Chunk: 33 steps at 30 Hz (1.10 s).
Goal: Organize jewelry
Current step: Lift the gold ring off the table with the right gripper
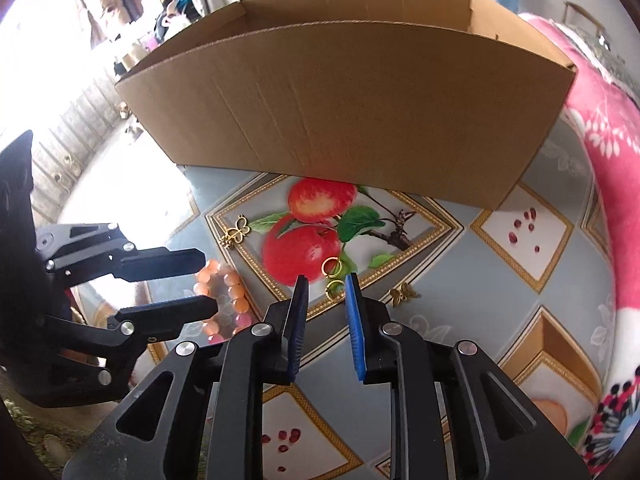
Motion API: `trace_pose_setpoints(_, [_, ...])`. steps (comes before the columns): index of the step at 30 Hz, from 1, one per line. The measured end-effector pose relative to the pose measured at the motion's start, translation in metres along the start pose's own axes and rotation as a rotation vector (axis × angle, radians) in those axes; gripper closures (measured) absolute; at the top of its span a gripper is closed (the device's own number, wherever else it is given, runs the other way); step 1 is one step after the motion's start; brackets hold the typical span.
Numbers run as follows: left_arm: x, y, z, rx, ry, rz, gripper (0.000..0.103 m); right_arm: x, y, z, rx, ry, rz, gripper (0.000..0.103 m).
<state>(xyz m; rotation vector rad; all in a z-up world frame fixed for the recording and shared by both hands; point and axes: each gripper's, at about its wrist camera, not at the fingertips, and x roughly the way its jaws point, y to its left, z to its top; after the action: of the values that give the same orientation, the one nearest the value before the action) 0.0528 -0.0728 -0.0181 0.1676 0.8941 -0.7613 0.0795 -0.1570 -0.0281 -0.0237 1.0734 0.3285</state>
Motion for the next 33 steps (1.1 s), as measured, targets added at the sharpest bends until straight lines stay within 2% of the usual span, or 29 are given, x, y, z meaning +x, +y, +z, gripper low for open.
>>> trace_pose_setpoints(6, [0.002,0.0,0.002,0.005,0.006,0.017,0.075,0.007,0.01,0.0,-0.081,0.019,-0.019,0.085])
trace_pose_setpoints(10, [0.004,-0.001,0.005,0.012,0.011,0.026,0.075,0.009,0.017,0.001,-0.118,0.017,-0.041,0.093])
trace_pose_setpoints(15, [0.005,-0.002,0.011,0.019,0.0,0.03,0.075,0.007,0.016,-0.003,-0.108,0.012,-0.028,0.093])
trace_pose_setpoints(21, [0.018,-0.008,0.025,0.031,-0.004,0.012,0.075,-0.001,-0.012,-0.01,-0.051,0.013,-0.029,0.093])
trace_pose_setpoints(26, [0.039,-0.018,0.036,0.06,0.03,-0.008,0.075,-0.009,-0.02,-0.02,-0.005,0.002,-0.031,0.093])
trace_pose_setpoints(33, [0.059,-0.021,0.045,0.073,0.082,0.022,0.075,-0.013,-0.03,-0.026,0.028,-0.023,0.004,0.093])
